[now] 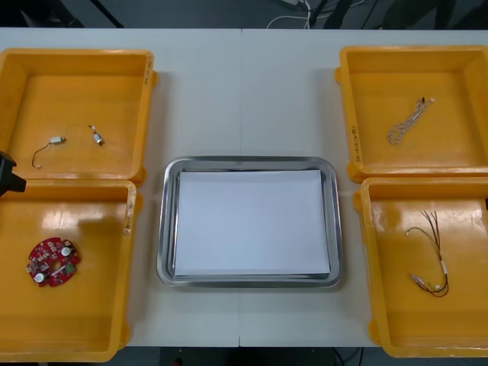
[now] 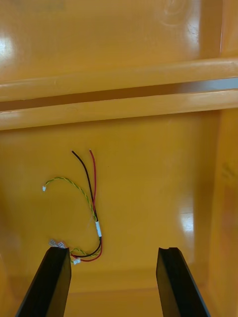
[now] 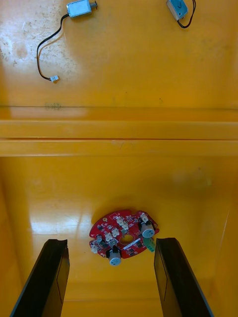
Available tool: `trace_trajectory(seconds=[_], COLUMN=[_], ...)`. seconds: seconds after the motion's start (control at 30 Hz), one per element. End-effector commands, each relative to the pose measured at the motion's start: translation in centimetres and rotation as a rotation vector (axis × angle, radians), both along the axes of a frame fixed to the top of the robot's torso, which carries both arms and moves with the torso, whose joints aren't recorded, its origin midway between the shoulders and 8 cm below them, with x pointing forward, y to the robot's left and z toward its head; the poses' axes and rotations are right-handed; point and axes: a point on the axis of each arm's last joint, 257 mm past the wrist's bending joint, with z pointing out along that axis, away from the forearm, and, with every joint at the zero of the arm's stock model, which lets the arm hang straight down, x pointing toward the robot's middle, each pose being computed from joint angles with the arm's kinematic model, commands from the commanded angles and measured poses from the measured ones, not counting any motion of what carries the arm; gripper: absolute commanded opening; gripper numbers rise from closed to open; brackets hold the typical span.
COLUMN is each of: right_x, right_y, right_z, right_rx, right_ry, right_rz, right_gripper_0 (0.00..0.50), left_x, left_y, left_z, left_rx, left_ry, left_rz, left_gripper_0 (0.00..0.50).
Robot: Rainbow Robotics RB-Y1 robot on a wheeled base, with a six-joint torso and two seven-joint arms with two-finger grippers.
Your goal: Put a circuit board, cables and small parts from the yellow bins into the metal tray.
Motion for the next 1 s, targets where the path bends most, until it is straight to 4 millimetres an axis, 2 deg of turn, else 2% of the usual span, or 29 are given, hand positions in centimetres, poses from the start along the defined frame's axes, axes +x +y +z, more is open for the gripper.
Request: trace_trajectory(seconds=[0.03,1.0], right_x=[-0.30,-0.30], right_y=[0.46,0.46], right_z=[-0.07,-0.07], right_rx=[-0.017,-0.017], right_ry=[0.000,0.000], right_rz=[0.024,0.024], right_gripper_0=[0.500,0.500], left_x=[0.03,0.03], left_y=[1.51,1.51], left_z=[2.14,2.14], left_rx=[0.077,0.077], left_ry=[-0.042,-0.042], left_rz=[-0.053,-0.053], left_gripper_0=[0.500,0.500])
